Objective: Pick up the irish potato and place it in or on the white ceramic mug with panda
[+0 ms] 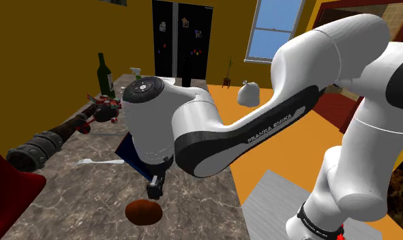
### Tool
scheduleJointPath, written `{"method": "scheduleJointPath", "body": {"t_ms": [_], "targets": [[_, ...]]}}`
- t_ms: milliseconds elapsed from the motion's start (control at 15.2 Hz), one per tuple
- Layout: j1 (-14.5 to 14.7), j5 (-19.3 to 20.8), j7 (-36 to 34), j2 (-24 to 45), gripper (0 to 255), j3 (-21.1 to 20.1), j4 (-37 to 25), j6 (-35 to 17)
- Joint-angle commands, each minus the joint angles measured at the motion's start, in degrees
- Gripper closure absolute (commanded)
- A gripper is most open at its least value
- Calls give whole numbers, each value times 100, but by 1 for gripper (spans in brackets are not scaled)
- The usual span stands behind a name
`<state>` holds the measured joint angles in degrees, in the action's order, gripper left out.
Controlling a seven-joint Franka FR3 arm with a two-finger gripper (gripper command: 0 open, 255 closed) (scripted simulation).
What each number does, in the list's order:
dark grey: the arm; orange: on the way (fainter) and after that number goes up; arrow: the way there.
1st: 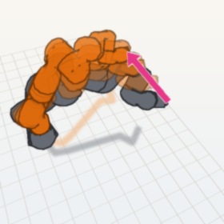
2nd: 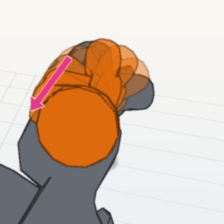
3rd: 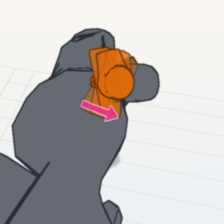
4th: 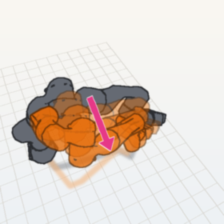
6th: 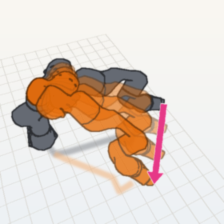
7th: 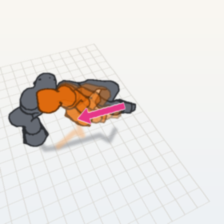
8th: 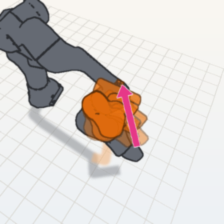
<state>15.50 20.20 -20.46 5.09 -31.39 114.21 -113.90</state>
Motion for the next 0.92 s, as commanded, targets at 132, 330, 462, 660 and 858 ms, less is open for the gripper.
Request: {"method": "scheduleJointPath", "body": {"t_ms": [132, 330, 462, 660, 858], "targets": [[383, 603, -382, 816, 0, -147, -459, 91], [713, 996, -577, 1394, 0, -167, -834, 204], [702, 1051, -610, 1444, 0, -130, -751, 80], [682, 1142, -665, 1528, 0, -80, -638, -101], [667, 1227, -715, 1608, 0, -34, -551, -253]]}}
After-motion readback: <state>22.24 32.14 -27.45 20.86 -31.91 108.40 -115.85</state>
